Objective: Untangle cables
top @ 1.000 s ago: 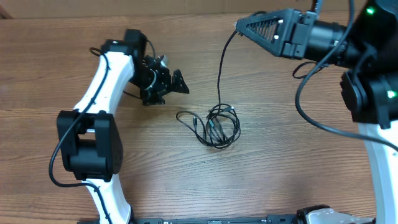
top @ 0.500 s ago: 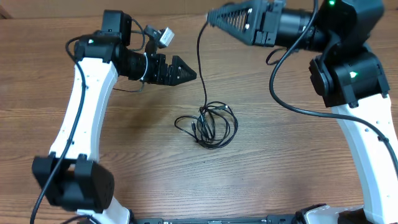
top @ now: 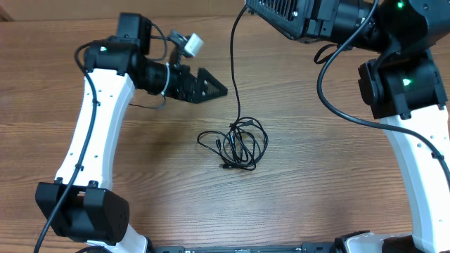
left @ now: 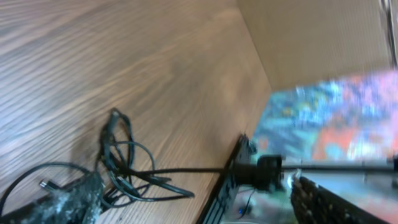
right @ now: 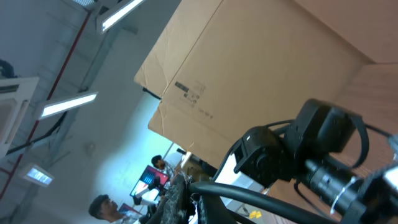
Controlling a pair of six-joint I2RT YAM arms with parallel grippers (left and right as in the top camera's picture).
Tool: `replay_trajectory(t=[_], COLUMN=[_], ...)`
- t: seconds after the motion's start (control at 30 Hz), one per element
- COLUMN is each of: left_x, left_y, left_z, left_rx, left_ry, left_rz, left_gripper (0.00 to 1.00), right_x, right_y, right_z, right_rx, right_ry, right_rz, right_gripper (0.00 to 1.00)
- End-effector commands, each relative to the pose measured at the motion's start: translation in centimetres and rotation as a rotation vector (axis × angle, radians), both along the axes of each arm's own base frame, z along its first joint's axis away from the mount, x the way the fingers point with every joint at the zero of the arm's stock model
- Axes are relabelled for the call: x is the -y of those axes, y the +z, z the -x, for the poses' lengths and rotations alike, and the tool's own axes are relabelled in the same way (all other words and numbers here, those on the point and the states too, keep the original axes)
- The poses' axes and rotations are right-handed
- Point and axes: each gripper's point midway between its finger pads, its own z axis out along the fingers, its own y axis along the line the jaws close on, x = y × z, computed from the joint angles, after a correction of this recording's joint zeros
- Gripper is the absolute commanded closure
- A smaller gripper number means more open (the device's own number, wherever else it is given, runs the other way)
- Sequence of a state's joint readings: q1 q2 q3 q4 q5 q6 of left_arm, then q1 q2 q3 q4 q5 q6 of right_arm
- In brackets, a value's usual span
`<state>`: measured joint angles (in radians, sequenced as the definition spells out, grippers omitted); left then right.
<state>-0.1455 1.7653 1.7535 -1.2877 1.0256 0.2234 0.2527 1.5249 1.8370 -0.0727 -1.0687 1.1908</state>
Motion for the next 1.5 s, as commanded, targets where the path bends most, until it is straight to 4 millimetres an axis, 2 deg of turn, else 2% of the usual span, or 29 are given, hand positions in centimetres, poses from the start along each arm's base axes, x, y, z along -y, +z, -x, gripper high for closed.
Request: replay_trajectory(t=[0.0,0.13,0.27,0.43,0.6,0.67,0.77,0.87,0.93,1.0,1.1,1.27,1.47], left_x=[1.2,1.3,1.8,3.3,4.6,4.8,4.8,4.8,4.8,4.8,4.8,4.8,4.5], left_y=[1.8,2.4,3.0,3.7,5.3,5.5,5.4,5.4,5.3,5.3,5.3,5.2,4.2], left_z=[1.2,1.5,1.4,1.6,2.4,2.6,2.5,2.5,2.5,2.6,2.5,2.5,2.4], left_rx=[0.21,0.248,0.279,0.335,0.361,0.362,0.357,0.347,0.345,0.343,0.343,0.338,0.324], left_ry=[-0.156,-0.167,-0.181,-0.225,-0.272,-0.28,-0.277,-0.273,-0.273,-0.272,-0.272,-0.27,-0.256], left_rz=[0.072,0.077,0.104,0.144,0.241,0.255,0.247,0.247,0.246,0.246,0.246,0.236,0.181], left_gripper=[0.06,0.06,0.07,0.06,0.06,0.11,0.28,0.32,0.42,0.46,0.59,0.64,0.62], right_x=[1.4,2.9,3.0,1.7,0.2,0.1,0.2,0.2,0.2,0.2,0.2,0.2,0.4], right_y=[0.6,-0.2,-0.5,-0.5,-0.5,-0.4,-0.4,-0.4,-0.4,-0.4,-0.4,-0.4,-0.3], right_z=[-0.9,-2.6,-2.7,-1.9,-0.8,-0.7,-0.8,-0.8,-0.8,-0.8,-0.8,-0.9,-1.2], right_rx=[-0.016,-0.073,-0.094,-0.092,-0.09,-0.084,-0.084,-0.084,-0.084,-0.084,-0.084,-0.084,-0.084], right_ry=[-0.072,-0.145,-0.148,-0.107,-0.063,-0.059,-0.061,-0.063,-0.063,-0.063,-0.063,-0.066,-0.082], right_rz=[-0.016,-0.011,-0.006,-0.004,-0.003,-0.004,-0.004,-0.004,-0.004,-0.004,-0.004,-0.005,-0.009], right_gripper=[0.96,0.96,0.96,0.96,0.96,0.96,0.96,0.96,0.96,0.96,0.96,0.96,0.96])
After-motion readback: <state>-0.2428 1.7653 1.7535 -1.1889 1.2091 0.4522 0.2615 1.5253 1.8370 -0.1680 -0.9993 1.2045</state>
